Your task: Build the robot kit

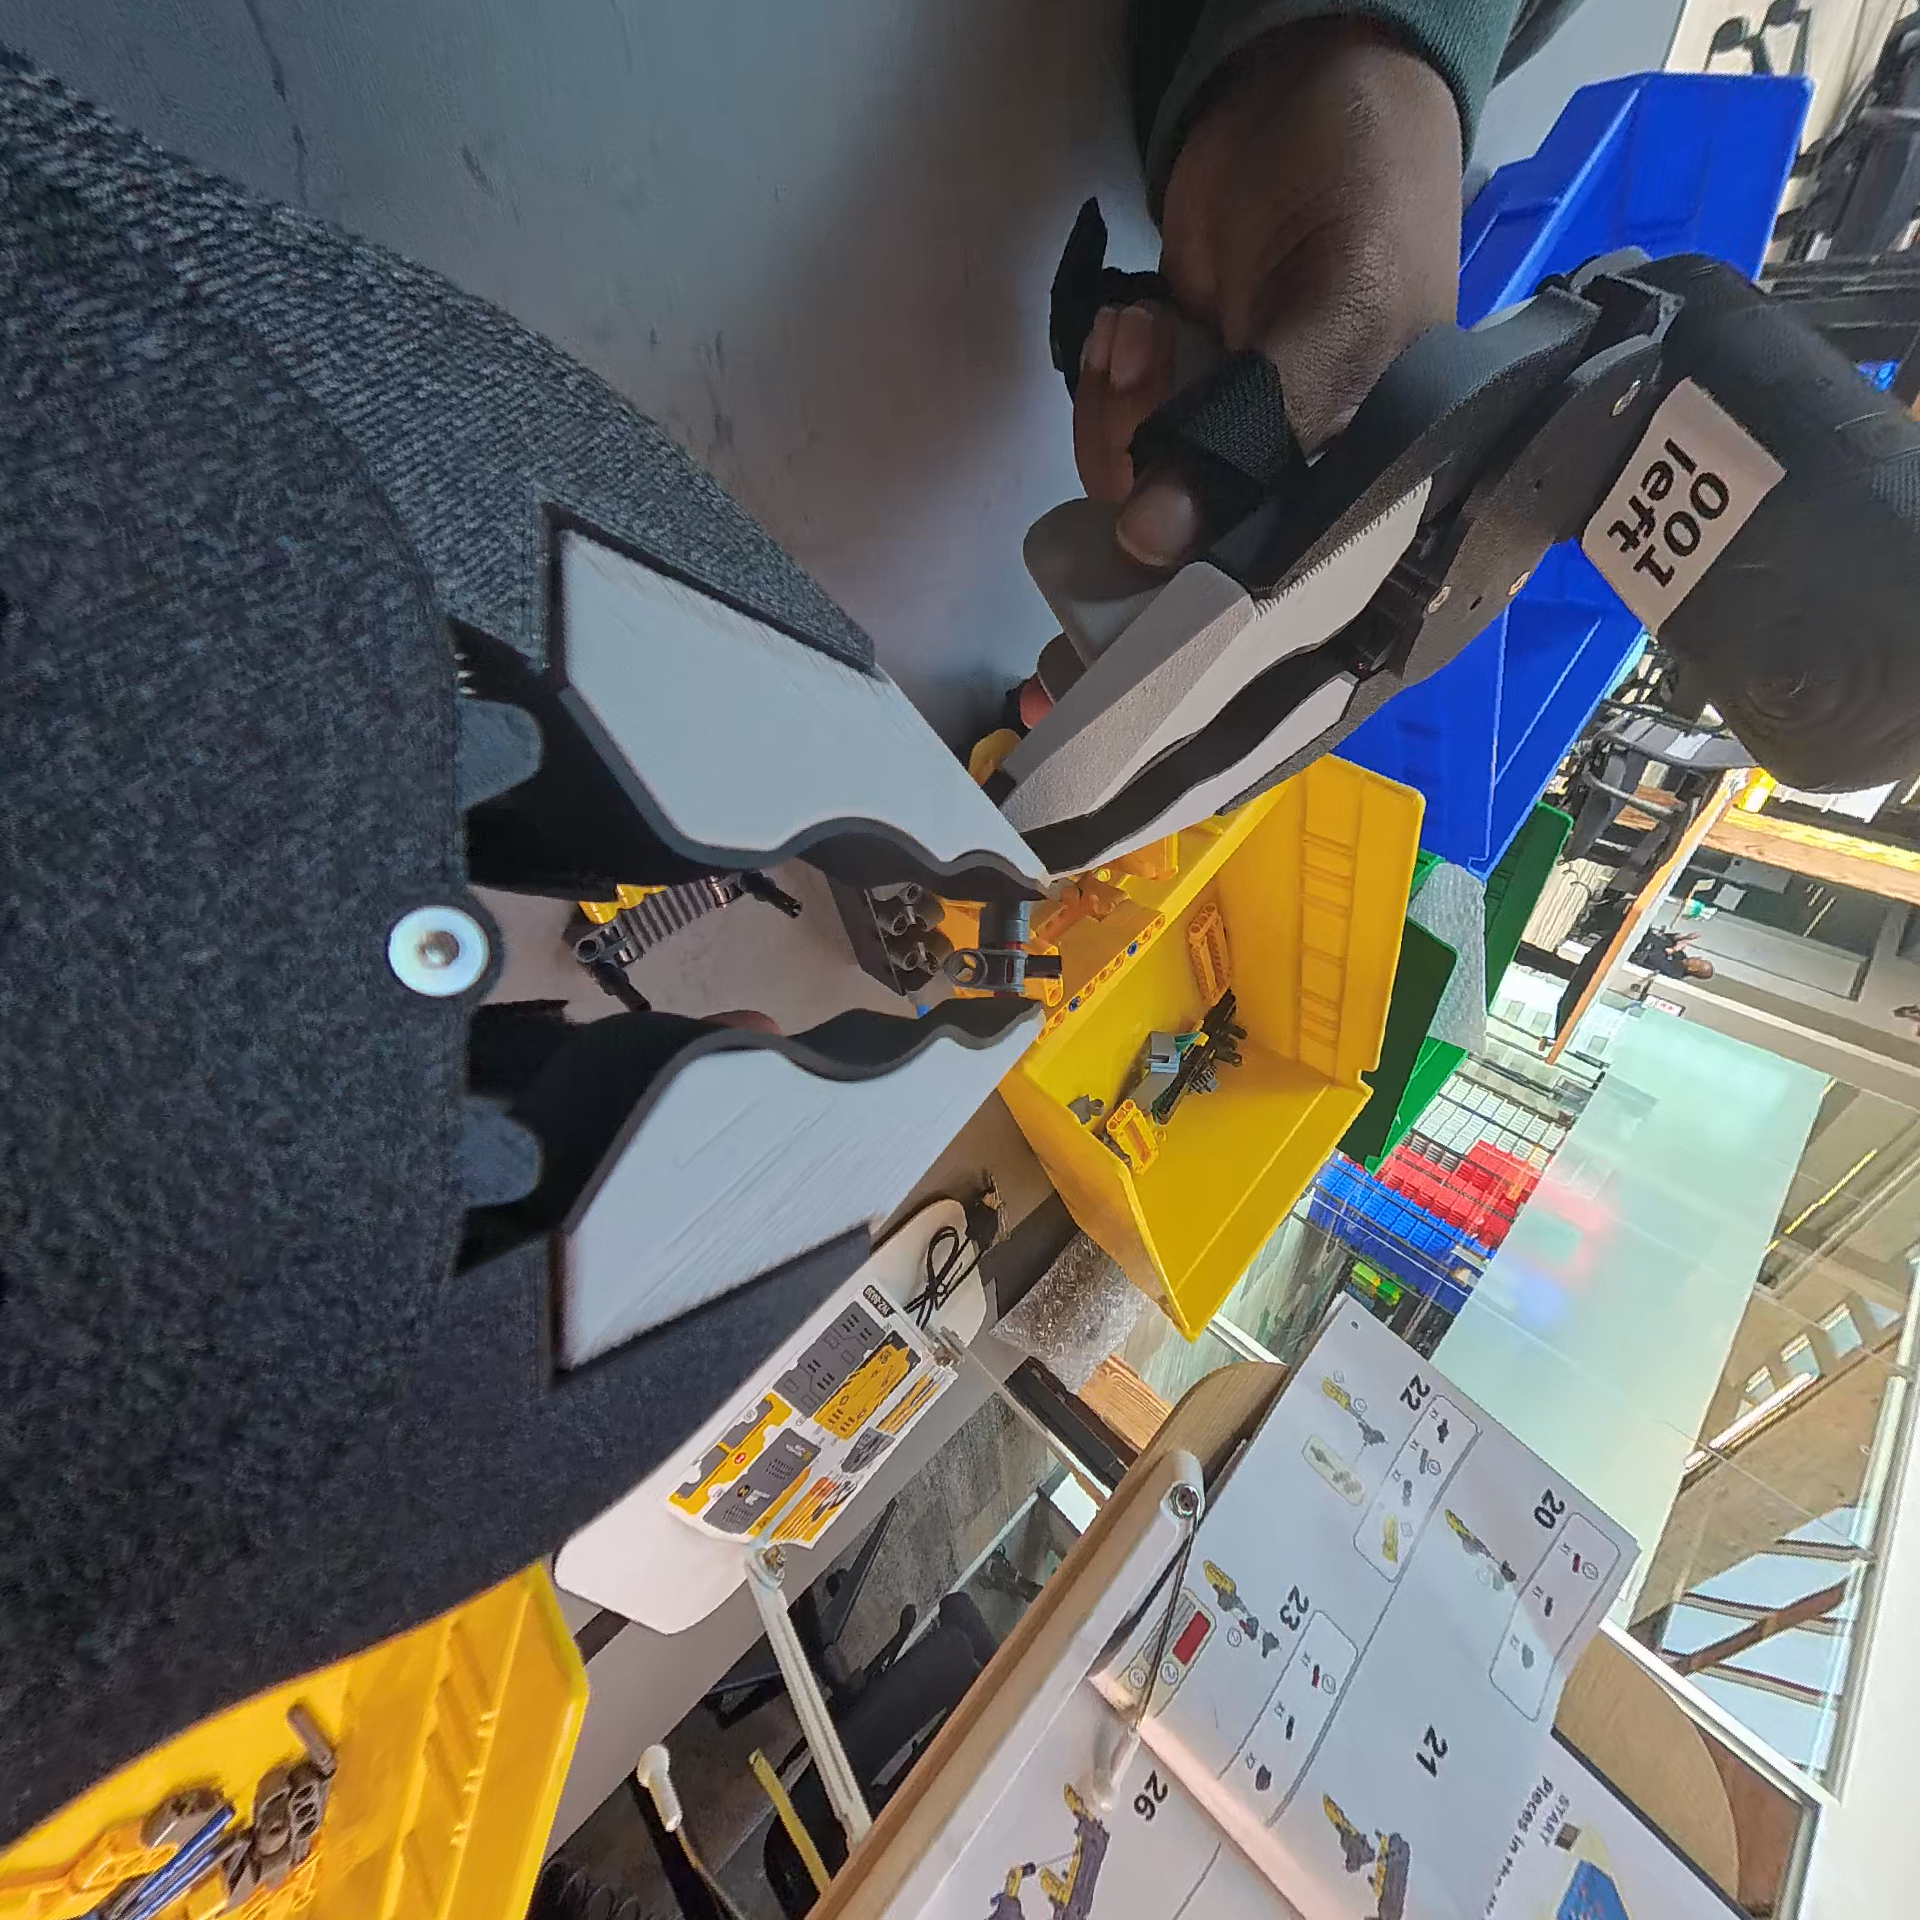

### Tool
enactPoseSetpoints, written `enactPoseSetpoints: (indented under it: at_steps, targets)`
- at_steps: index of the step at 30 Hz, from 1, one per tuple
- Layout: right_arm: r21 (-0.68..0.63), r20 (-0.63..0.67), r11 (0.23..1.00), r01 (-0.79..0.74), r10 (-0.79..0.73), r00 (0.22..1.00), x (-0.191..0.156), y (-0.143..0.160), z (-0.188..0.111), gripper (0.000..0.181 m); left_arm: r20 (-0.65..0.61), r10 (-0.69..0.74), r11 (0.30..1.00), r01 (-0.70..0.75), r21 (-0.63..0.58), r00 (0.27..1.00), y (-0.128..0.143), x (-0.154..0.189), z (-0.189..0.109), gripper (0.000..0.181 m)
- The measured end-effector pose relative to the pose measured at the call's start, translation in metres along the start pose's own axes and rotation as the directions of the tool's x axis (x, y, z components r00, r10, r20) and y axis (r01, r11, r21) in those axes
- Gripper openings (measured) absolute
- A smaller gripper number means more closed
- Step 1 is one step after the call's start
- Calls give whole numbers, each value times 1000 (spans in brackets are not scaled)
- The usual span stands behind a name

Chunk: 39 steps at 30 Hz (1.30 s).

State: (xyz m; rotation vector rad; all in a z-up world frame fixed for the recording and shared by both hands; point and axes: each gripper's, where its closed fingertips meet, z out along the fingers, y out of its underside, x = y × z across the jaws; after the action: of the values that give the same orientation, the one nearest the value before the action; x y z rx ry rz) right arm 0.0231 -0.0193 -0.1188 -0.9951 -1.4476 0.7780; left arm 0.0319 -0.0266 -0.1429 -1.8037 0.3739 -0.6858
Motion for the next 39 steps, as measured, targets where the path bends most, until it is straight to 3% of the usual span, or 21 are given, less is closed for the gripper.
enactPoseSetpoints:
  at_steps: [14,39]
  targets:
    - [58,114,987,-150,143,983,0,-3,-5,15,-20,-35,999,36,5,999,-1,-2,0,12]
    - [86,50,996,40,-45,998,-7,-5,-4,16,-116,-234,972,234,-11,965,2,4,-1,11]
